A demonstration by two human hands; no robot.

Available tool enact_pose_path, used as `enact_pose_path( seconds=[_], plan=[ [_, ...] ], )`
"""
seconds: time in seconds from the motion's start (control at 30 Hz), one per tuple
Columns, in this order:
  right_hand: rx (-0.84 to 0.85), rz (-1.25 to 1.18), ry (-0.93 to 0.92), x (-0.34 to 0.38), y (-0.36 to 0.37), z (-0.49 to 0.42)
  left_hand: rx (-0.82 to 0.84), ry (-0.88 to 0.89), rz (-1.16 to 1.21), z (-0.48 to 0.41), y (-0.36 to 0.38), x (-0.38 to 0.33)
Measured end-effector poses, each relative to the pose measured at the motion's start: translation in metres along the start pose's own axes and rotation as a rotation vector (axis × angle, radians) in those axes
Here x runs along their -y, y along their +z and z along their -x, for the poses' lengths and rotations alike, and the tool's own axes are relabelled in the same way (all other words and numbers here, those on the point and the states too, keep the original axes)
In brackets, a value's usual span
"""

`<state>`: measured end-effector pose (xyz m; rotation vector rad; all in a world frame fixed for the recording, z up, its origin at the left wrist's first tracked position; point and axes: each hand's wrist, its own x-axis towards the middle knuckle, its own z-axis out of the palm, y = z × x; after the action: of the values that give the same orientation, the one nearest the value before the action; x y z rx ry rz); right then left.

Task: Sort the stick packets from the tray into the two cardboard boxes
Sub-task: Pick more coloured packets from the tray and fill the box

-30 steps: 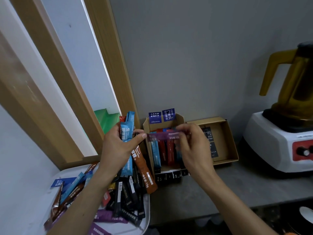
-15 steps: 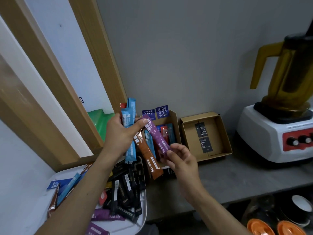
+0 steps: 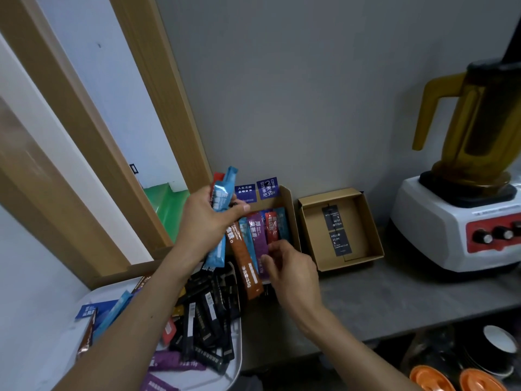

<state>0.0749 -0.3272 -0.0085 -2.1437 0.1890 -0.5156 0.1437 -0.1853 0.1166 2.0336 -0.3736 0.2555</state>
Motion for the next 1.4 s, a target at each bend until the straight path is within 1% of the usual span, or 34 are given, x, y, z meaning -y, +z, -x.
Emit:
enact_pose_path(
  seconds=[0.1,0.2,0.33,0.5,0.63,0.77,0.87,0.93,0.97,1.03,1.1,1.13,1.17,1.23,1.3,1.4],
  plan=[
    [-0.011,0.229,-0.024,-0.002,0.013,-0.012,-0.147,0.036,-0.007,0.000,-0.006,0.004],
    [0.013,0.335,-0.001,0.000,0.025,-0.024,-0.202,0.055,0.019,0.004,-0.012,0.007],
    [0.041,0.358,0.041,0.000,0.034,-0.035,-0.220,0.045,0.036,0.008,-0.016,0.013],
    [0.012,0.319,0.050,-0.002,0.035,-0.036,-0.212,0.023,0.009,0.012,-0.017,0.024],
    [-0.002,0.417,-0.033,-0.006,0.036,-0.035,-0.199,0.006,0.015,0.013,-0.014,0.025],
    [0.018,0.398,-0.115,-0.011,0.040,-0.035,-0.203,0.012,0.019,0.011,-0.011,0.023],
    [0.020,0.322,-0.117,-0.012,0.035,-0.036,-0.196,0.012,0.023,0.009,-0.010,0.022],
    [-0.019,0.203,-0.123,-0.009,0.029,-0.031,-0.190,0.019,0.027,0.010,-0.009,0.021],
    [-0.030,0.082,-0.114,-0.004,0.025,-0.026,-0.188,0.023,0.033,0.011,-0.009,0.021],
    [0.019,-0.300,-0.068,0.007,0.016,-0.013,-0.183,0.031,0.042,0.011,-0.008,0.020],
    [0.172,-0.649,-0.002,0.020,0.002,-0.002,-0.181,0.041,0.040,0.011,-0.007,0.019],
    [0.251,-0.711,0.008,0.023,-0.003,0.001,-0.179,0.049,0.042,0.011,-0.006,0.018],
    [0.303,-0.698,-0.004,0.024,-0.007,0.003,-0.176,0.056,0.049,0.011,-0.005,0.016],
    [0.331,-0.650,-0.022,0.020,-0.010,0.005,-0.166,0.060,0.057,0.011,-0.002,0.014],
    [0.286,-0.679,0.023,0.013,-0.010,0.005,-0.175,0.045,0.057,0.010,-0.001,0.013],
    [0.197,-0.728,0.093,0.003,-0.014,0.012,-0.246,-0.023,0.083,0.004,-0.010,0.012]
  ],
)
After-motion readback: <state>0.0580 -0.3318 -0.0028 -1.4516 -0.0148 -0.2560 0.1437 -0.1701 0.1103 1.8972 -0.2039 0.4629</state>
